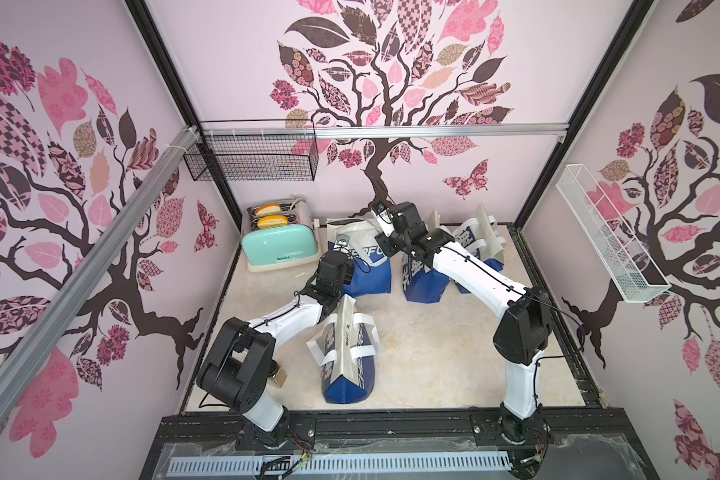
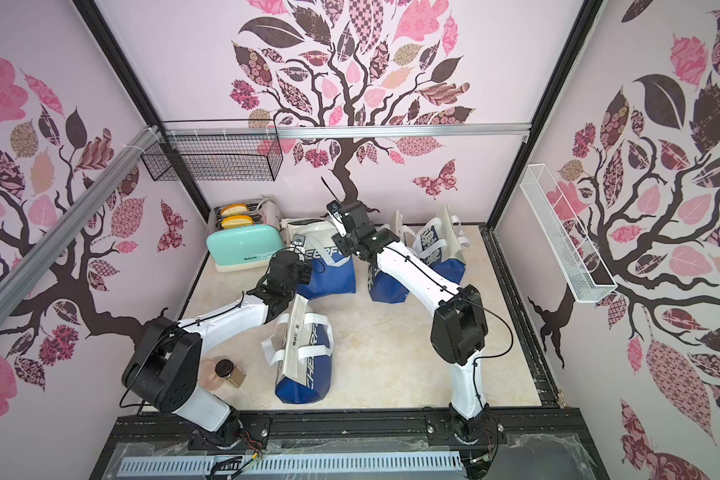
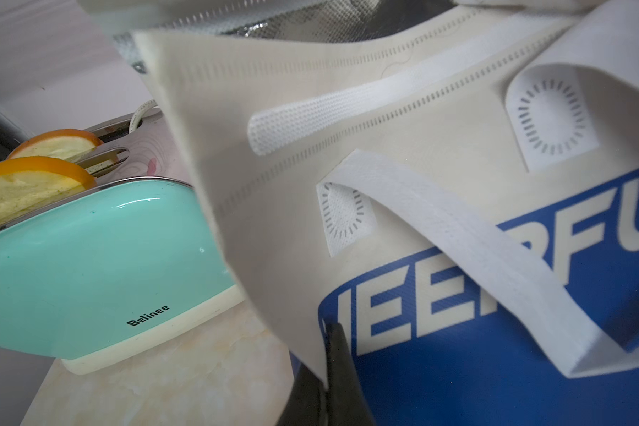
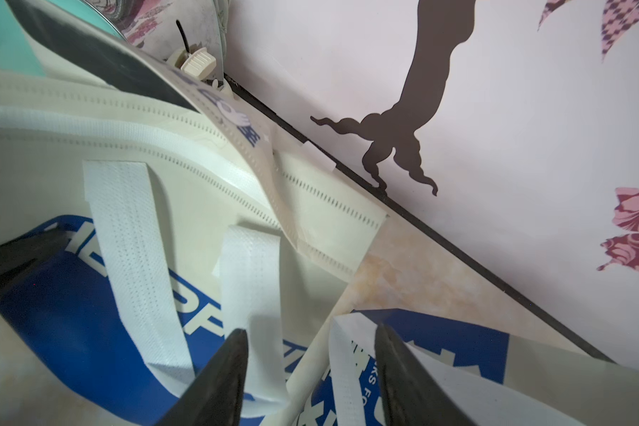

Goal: Open the takeout bag
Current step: Open the takeout bag at the center of the board.

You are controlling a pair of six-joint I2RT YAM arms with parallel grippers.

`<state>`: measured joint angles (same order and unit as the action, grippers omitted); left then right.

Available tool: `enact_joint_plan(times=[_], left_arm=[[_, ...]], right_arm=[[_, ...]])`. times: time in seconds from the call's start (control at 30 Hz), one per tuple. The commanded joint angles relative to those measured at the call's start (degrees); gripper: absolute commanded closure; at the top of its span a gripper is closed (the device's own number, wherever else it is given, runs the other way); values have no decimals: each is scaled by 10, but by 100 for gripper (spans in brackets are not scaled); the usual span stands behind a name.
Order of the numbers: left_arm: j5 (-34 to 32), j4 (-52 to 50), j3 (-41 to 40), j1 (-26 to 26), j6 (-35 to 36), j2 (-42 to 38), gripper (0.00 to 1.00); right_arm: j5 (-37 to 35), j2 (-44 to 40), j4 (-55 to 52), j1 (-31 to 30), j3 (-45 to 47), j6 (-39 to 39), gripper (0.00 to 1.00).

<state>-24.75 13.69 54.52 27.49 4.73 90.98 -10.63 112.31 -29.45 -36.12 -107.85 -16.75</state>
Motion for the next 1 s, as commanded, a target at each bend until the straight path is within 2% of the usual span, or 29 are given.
enact_joint_plan(times=[0.0,0.2,0.4,0.77,0.97], left_arm=[[-6,-13,-6,7,12,-8,100],[-9,-12,-5,12,18,-8,100],[-11,-11,-3,14,24,-9,100],[-13,-11,1,15,28,-10,100],[-13,-11,-2,19,32,-12,100]], right_arm=[[12,-24,34,3,-2,24,42],[16,-14,44,2,-39,10,41],[31,29,-7,2,-121,-17,40],[77,16,-4,2,-80,-17,40],[69,33,-8,1,-102,-27,37]])
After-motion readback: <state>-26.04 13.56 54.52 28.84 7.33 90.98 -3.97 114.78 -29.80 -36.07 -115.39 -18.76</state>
